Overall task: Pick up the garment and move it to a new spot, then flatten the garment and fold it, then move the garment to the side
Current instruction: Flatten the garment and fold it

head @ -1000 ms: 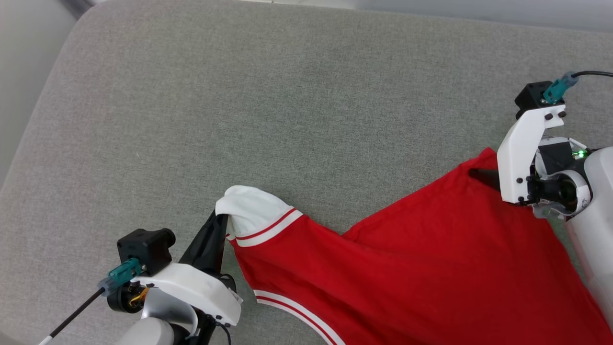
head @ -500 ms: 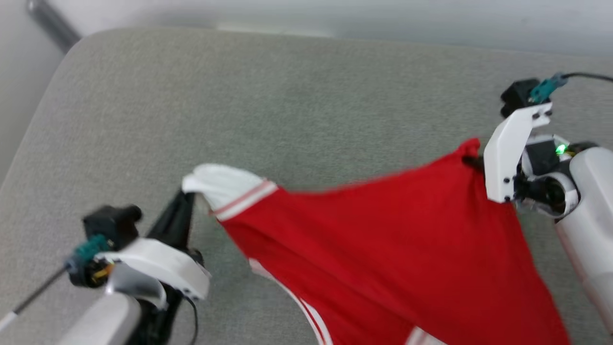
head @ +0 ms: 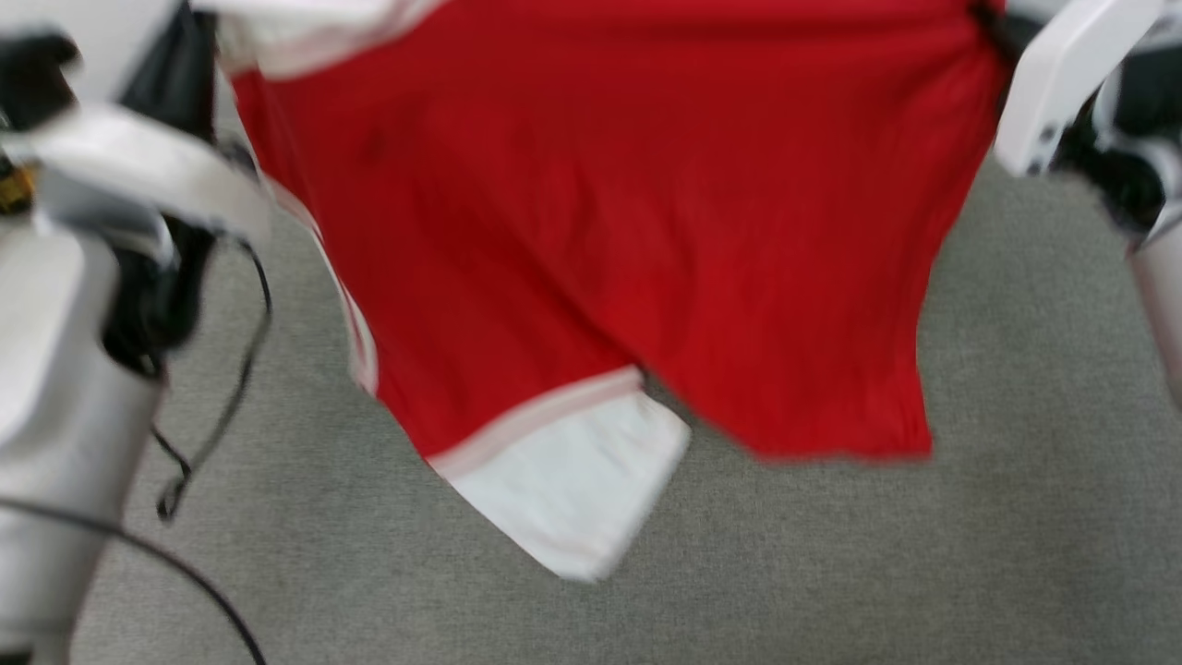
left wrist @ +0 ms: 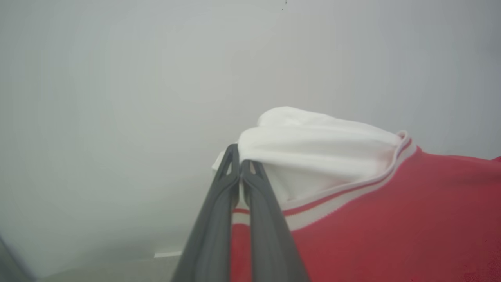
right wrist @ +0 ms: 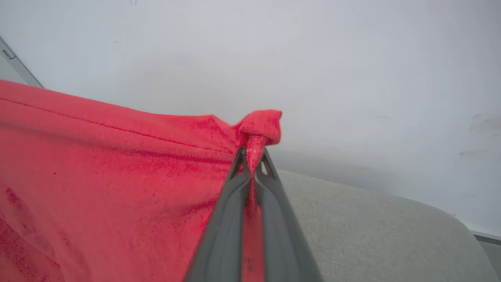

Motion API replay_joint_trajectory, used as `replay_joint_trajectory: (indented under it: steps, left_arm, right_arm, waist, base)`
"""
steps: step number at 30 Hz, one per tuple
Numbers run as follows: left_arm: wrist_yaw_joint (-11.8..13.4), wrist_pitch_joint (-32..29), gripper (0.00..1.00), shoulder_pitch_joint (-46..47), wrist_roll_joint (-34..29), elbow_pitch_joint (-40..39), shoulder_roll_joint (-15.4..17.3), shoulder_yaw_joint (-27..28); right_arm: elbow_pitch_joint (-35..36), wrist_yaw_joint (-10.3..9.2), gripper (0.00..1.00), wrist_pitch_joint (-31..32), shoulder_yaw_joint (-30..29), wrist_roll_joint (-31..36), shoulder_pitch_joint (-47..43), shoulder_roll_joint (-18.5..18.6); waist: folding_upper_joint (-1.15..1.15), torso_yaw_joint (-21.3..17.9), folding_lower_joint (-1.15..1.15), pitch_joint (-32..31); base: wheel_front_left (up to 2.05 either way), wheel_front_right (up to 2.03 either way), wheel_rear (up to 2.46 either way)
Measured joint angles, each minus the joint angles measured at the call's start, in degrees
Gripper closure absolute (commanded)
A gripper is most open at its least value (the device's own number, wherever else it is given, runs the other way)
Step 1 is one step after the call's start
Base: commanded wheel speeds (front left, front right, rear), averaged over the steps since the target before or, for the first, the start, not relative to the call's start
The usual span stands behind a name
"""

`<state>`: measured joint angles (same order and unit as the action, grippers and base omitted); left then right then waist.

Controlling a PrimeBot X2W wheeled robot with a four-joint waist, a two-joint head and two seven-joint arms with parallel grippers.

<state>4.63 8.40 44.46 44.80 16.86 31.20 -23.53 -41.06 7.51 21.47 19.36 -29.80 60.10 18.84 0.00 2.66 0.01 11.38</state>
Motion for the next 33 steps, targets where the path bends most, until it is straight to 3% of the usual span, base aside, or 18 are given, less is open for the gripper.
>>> replay_joint_trajectory:
  steps: [8,19,27,33]
  left_arm:
    - [-3.2,1.7,1.00,23.8,-4.5,10.9,-0.9,0.1]
    - [-6.2,1.6,1.00,49.6,-8.6,18.4,-1.0,-0.1]
    - [-8.1,3.4,1.00,54.2,-8.3,25.2,-2.8,-0.3]
    - [-9.9,4.4,1.00,50.4,-5.3,30.1,-4.7,0.1]
  right_arm:
    - [-3.7,0.03,1.00,-10.4,-4.0,4.7,16.0,-0.4]
    - [-5.4,0.03,1.00,-15.7,-6.2,7.9,35.4,0.5]
    - [-9.9,0.03,1.00,-18.0,-4.9,8.4,40.0,-0.6]
    - [-13.1,0.02,1.00,-19.5,-2.3,7.0,37.6,-1.4]
  waist:
    - [0.00,-1.5,0.00,4.9]
    - [0.00,-1.9,0.00,16.5]
    - [0.00,-1.1,0.01,25.9]
    - [0.00,-0.7,0.01,27.1]
  base:
    - [0.00,0.00,0.00]
    - [0.00,0.00,0.00]
    - [0.00,0.00,0.00]
    - [0.00,0.00,0.00]
